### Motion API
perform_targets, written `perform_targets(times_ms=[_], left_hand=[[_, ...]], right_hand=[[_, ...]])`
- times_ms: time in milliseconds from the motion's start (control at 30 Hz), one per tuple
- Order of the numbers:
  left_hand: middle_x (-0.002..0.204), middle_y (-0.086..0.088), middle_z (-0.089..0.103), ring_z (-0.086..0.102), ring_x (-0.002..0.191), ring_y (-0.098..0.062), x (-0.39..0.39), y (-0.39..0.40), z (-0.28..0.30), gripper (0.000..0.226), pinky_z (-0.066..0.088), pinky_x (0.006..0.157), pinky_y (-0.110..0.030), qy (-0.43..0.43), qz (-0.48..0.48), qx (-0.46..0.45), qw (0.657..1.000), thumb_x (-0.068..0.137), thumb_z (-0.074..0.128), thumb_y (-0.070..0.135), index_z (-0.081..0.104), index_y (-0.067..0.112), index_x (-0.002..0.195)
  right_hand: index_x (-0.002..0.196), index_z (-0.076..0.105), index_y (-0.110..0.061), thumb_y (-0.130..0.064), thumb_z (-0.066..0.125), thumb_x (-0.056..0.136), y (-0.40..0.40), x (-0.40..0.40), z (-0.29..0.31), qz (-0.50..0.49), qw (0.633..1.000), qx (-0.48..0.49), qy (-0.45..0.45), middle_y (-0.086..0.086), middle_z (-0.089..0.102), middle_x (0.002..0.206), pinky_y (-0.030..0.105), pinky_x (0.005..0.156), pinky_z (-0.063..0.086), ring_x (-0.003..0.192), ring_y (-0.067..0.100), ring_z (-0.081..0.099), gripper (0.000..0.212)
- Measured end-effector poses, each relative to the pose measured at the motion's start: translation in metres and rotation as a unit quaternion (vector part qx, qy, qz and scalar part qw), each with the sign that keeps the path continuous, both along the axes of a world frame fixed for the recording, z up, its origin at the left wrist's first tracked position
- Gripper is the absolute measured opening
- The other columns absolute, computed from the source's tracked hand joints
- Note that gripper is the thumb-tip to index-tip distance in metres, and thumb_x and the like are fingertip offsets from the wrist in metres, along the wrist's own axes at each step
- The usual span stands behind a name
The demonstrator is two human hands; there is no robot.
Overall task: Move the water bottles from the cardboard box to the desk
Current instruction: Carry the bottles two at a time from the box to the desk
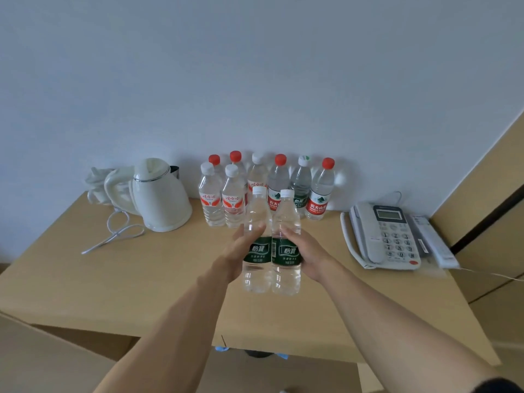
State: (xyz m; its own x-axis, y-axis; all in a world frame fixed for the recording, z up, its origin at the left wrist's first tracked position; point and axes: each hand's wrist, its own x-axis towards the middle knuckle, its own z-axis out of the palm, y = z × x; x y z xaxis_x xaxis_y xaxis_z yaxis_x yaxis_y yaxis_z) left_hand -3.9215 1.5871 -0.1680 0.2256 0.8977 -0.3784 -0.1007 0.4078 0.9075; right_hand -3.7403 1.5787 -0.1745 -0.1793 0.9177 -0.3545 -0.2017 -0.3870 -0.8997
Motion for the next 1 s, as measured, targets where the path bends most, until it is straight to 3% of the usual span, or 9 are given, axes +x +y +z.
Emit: perform_targets(times_ms=[100,233,433,567,733,867,1000], left_hand=[[0.119,-0.005,0.074,0.071,0.109,-0.028,0.007,0.012,-0.001,0.060,0.059,0.089,-0.051,-0.011,0.001,0.037,0.999,0.079,0.079,0.051,0.057,0.029,0.130],[0.121,-0.002,0.074,0.071,0.109,-0.020,0.016,0.021,-0.002,0.046,0.059,0.080,-0.026,-0.041,-0.002,0.094,0.995,0.083,0.078,0.037,0.063,0.033,0.126],[0.117,-0.005,0.075,0.070,0.111,-0.021,0.018,0.037,-0.007,0.065,0.052,0.092,-0.034,0.007,0.003,0.136,0.991,0.067,0.087,0.043,0.067,0.022,0.125],[0.112,-0.001,0.076,0.070,0.107,-0.017,0.009,0.051,-0.010,0.061,0.052,0.091,-0.033,0.062,-0.013,0.159,0.985,0.061,0.090,0.040,0.071,0.026,0.118],[0.113,0.003,0.076,0.069,0.107,-0.010,-0.002,0.062,-0.011,0.048,0.053,0.089,-0.028,0.105,-0.061,0.173,0.977,0.076,0.088,0.022,0.069,0.024,0.120],[0.110,0.013,0.075,0.068,0.101,0.002,-0.007,0.069,-0.007,0.042,0.053,0.074,-0.011,0.136,-0.084,0.182,0.970,0.079,0.086,0.022,0.069,0.027,0.118],[0.107,0.016,0.075,0.067,0.098,0.005,-0.009,0.078,-0.010,0.041,0.050,0.072,-0.008,0.160,-0.098,0.187,0.964,0.080,0.085,0.021,0.068,0.029,0.117]], right_hand=[[0.137,0.058,-0.015,-0.037,0.065,0.094,0.012,0.011,0.001,0.010,0.999,0.033,0.010,0.014,0.069,0.127,0.050,0.099,0.053,0.118,0.033,0.066,0.049],[0.144,0.048,-0.016,-0.029,0.070,0.089,0.027,0.028,-0.001,0.026,0.998,0.055,0.005,0.011,0.066,0.133,0.052,0.106,0.047,0.124,0.029,0.063,0.060],[0.140,0.049,-0.018,-0.026,0.081,0.076,0.042,0.042,-0.002,0.019,0.996,0.080,-0.035,0.004,0.067,0.131,0.048,0.112,0.042,0.127,0.023,0.059,0.072],[0.133,0.054,-0.027,-0.028,0.087,0.070,0.049,0.048,-0.001,0.022,0.993,0.091,-0.066,-0.005,0.071,0.123,0.035,0.103,0.046,0.122,0.014,0.062,0.072],[0.123,0.057,-0.039,-0.037,0.092,0.060,0.054,0.044,0.000,0.010,0.992,0.080,-0.093,-0.019,0.072,0.113,0.021,0.086,0.045,0.103,-0.009,0.064,0.073],[0.124,0.055,-0.048,-0.045,0.093,0.052,0.059,0.040,-0.003,0.007,0.991,0.073,-0.112,-0.017,0.068,0.124,0.025,0.095,0.042,0.121,-0.004,0.055,0.081],[0.140,0.048,-0.037,-0.037,0.093,0.058,0.062,0.038,-0.011,-0.003,0.990,0.067,-0.127,-0.006,0.055,0.144,0.036,0.110,0.035,0.139,0.010,0.040,0.094]])
